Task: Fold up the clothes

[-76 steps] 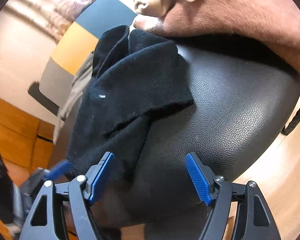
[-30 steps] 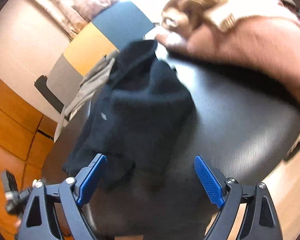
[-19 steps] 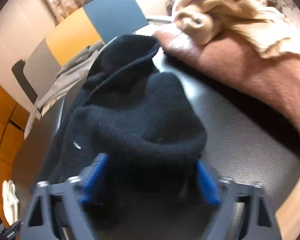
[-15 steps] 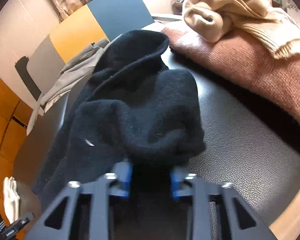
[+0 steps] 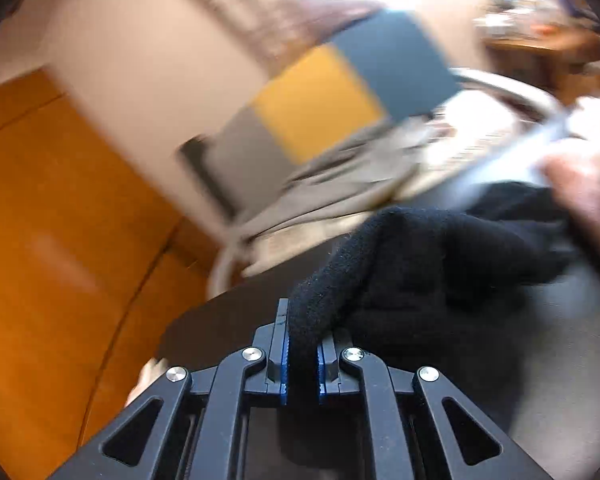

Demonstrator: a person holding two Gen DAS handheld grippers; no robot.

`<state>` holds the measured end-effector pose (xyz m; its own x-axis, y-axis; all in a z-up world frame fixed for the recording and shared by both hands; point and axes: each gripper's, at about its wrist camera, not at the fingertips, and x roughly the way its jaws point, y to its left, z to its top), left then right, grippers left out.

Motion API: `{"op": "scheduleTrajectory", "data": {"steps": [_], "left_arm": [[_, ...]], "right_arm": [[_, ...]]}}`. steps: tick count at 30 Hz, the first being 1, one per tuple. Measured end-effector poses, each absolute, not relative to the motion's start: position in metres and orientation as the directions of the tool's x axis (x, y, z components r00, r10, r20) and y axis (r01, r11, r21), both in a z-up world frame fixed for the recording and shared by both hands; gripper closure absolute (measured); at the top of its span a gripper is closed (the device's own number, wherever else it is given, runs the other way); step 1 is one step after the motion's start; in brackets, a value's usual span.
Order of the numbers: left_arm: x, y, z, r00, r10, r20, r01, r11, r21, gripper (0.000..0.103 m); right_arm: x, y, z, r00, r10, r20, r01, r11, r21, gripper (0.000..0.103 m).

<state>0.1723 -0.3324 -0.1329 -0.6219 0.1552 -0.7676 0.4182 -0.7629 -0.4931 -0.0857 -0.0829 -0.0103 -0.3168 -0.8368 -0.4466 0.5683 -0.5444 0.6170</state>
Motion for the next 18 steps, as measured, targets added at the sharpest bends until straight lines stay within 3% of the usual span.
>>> {"op": "scheduleTrajectory", "data": {"steps": [6, 8, 11, 18], "left_arm": [[0.206, -0.363, -0.13, -0.646, 0.079, -0.759, 0.512, -0.692, -0.508, 0.091], [0.218, -0.372, -0.131, -0.644, 0.053, -0.763, 0.543, -0.67, -0.506, 0.091], [0.233, -0.382, -0.133, -0.637, 0.026, -0.77, 0.578, -0.645, -0.5, 0.091], [0.241, -0.382, -0.129, -0.61, -0.06, -0.79, 0.609, -0.674, -0.419, 0.091]], "right_arm": [[-0.014, -0.204, -0.029, -0.013, -0.865, -0.502, 0.722, -0.356, 0.593, 0.091], [0.01, -0.244, -0.035, 0.088, -0.849, -0.52, 0.757, -0.282, 0.589, 0.085], [0.032, -0.276, -0.053, 0.205, -0.817, -0.54, 0.755, -0.22, 0.618, 0.063], [0.015, -0.2, -0.098, 0.071, -0.791, -0.607, 0.701, -0.393, 0.595, 0.059]]}}
